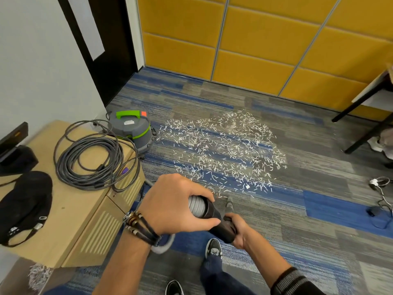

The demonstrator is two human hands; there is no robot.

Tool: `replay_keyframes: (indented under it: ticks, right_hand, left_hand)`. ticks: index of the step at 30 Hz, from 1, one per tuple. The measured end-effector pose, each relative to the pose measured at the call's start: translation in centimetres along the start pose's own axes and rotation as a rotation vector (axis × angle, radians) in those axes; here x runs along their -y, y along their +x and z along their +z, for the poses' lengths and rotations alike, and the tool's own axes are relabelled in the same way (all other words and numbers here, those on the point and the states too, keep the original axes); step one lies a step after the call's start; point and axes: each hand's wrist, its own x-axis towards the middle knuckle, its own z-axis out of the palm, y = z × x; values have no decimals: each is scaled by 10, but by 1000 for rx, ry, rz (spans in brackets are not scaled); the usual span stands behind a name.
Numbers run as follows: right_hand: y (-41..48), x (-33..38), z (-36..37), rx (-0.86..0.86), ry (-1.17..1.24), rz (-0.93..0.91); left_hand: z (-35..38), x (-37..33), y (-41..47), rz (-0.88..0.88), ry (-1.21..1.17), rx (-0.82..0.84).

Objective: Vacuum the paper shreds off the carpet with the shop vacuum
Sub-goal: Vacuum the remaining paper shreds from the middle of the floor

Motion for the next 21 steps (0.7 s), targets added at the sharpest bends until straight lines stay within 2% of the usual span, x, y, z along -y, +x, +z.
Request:
replay_keyframes:
  ticks: [6, 11, 15, 21]
  right_hand:
    - [-18, 6, -8, 60, 4, -48]
    - [-8, 1, -1, -34, -45, -51]
    - [8, -12, 21, -69, -137, -53]
    - [-1, -20, 79, 85, -127, -22]
  left_hand:
    - [-4, -17, -2, 77, 40, -50]
    - [4, -9, -10, -10, 11, 3]
    - [-9, 2, -32, -65, 25, -45]
    - [-43, 4, -55, -92, 68, -116]
